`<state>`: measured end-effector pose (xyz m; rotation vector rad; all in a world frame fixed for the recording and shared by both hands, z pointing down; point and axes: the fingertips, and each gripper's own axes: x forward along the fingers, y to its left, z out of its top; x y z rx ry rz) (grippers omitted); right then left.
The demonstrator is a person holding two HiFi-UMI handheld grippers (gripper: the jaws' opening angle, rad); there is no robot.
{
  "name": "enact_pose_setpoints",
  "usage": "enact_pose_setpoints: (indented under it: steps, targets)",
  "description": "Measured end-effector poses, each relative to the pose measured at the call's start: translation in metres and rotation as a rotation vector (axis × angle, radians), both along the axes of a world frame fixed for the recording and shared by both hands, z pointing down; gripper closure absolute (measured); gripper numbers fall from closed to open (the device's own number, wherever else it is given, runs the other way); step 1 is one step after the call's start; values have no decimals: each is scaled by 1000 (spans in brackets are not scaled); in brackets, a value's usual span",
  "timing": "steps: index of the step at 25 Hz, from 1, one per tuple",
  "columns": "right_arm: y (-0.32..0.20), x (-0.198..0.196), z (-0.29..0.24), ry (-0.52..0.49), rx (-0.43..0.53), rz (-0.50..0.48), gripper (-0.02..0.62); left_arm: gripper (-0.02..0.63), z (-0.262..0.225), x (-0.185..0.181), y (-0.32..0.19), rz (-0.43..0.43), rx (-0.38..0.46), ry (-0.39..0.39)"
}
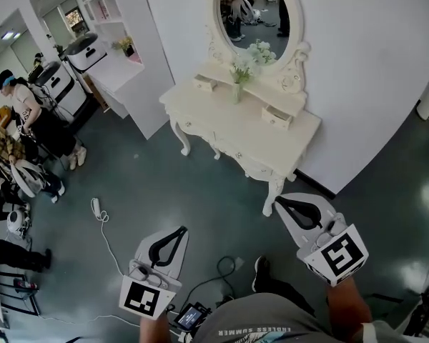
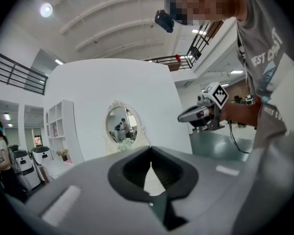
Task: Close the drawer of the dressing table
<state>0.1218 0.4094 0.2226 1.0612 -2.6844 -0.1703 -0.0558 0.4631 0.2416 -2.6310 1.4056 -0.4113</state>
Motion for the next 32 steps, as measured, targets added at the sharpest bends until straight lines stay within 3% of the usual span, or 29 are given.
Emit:
enact_pose_setpoints:
  steps: [19, 27, 32]
  targets:
    - [-149, 53, 6, -57, -12, -115, 595, 601, -5, 68, -127, -81, -35, -87]
    - [-162, 60, 16, -56, -16, -112, 595, 601, -6, 73, -146, -71, -28, -99]
    - [-166, 59, 17, -39, -16, -62, 595, 601, -1, 71, -165, -13, -23, -81]
